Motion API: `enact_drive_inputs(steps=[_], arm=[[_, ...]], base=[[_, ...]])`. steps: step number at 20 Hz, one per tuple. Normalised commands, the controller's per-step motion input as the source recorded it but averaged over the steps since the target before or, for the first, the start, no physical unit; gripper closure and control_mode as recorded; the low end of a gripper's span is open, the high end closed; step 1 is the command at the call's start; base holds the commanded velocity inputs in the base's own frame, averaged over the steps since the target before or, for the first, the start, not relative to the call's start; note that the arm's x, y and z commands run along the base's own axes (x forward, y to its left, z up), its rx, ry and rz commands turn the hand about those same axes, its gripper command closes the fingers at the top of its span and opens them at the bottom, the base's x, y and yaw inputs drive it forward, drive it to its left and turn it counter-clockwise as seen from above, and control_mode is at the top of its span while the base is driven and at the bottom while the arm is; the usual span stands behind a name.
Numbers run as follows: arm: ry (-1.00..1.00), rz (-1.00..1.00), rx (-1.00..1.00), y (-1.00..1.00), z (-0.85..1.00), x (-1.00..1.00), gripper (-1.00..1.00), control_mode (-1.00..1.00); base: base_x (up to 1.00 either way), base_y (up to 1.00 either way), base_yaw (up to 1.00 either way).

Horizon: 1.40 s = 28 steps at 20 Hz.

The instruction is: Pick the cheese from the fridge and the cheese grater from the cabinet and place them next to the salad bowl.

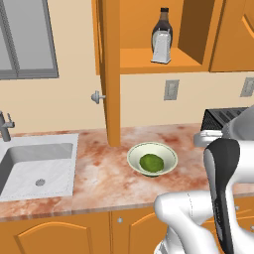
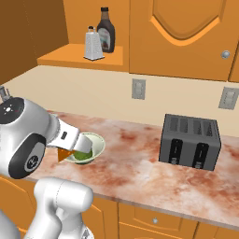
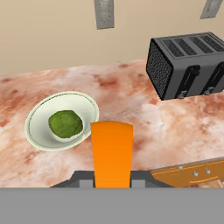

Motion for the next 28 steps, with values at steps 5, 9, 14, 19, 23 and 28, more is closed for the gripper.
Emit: enact_drive_inputs(steps=[5,9,14,19,23,28], arm=[[0.09,0.04,0.01,-0.29,-0.44,0.25,1.00,-1.00],[0.05,0.08,0.01,-0.19,-0.36,0.10,1.00,-1.00],[0.00,0.07,0.00,-0.01,-0.26,0.01,1.00,-1.00],[-0.01,0.01,-0.03,0.00,-0.38,0.21,1.00,-1.00],[0.00,0.00,0.00,0.00,-0.45,0.52,1.00,-1.00],[-0.02,0.00,0.01,0.00,-0.31,0.38,1.00,-1.00]], base=[[0.00,0.00,0.00],[0.00,0.00,0.00],[0.00,0.00,0.00],[0.00,0.00,0.00],[0.00,0.00,0.00],[0.00,0.00,0.00]])
